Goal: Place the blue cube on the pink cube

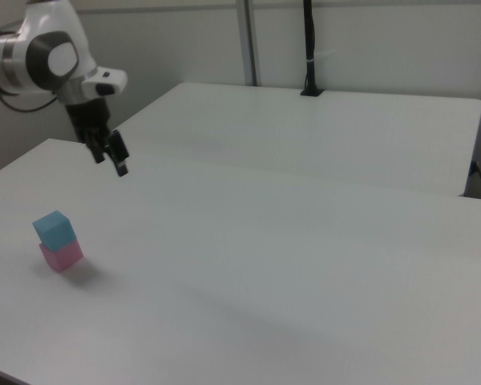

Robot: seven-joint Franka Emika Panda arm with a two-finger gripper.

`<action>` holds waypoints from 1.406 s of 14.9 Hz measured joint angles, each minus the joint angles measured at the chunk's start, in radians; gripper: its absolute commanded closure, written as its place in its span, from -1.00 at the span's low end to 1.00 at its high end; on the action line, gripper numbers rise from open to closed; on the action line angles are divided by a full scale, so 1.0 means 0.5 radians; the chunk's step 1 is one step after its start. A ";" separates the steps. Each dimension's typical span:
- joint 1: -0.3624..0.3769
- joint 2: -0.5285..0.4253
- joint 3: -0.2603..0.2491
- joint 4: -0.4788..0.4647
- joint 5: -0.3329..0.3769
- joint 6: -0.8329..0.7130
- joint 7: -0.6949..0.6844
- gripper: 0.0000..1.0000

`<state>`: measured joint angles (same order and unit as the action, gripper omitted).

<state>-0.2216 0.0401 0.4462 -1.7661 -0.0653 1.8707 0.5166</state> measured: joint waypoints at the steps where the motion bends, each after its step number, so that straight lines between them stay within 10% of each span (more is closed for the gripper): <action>1: -0.023 -0.011 -0.027 0.022 0.000 -0.009 -0.005 -1.00; 7: -0.022 -0.091 -0.371 0.085 0.033 -0.014 -0.281 -1.00; 14: 0.399 -0.216 -1.159 0.208 0.062 -0.217 -1.323 -1.00; 21: 0.411 -0.215 -1.227 0.350 0.085 -0.457 -1.395 -1.00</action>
<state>-0.0159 -0.0676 -0.1672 -1.5910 -0.0228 1.6425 -0.1808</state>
